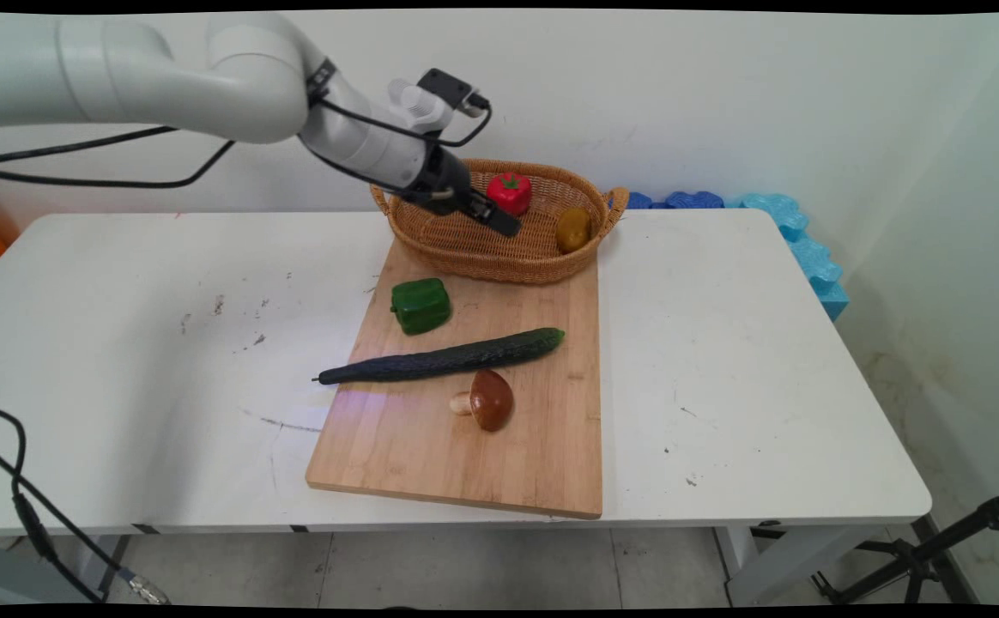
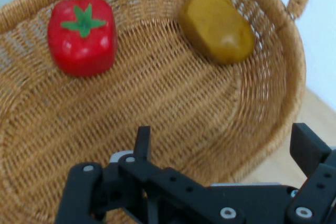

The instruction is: Pick up the potato from the vegetable basket

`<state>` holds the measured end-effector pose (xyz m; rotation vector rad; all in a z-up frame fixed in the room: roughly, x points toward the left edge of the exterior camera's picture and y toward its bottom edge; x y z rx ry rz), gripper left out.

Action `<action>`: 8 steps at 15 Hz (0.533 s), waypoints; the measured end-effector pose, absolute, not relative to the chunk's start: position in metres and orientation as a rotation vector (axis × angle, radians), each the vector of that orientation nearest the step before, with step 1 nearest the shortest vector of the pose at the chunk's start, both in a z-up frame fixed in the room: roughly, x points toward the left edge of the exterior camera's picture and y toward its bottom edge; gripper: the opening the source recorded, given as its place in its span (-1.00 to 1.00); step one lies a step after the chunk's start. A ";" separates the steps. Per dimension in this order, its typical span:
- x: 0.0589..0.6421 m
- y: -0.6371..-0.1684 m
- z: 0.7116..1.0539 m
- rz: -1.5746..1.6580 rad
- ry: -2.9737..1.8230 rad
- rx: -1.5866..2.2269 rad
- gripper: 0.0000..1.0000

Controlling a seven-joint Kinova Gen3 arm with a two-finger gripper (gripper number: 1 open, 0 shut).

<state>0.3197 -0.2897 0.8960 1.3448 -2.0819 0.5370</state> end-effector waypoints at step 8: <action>0.285 -0.343 0.872 0.521 -1.980 1.438 1.00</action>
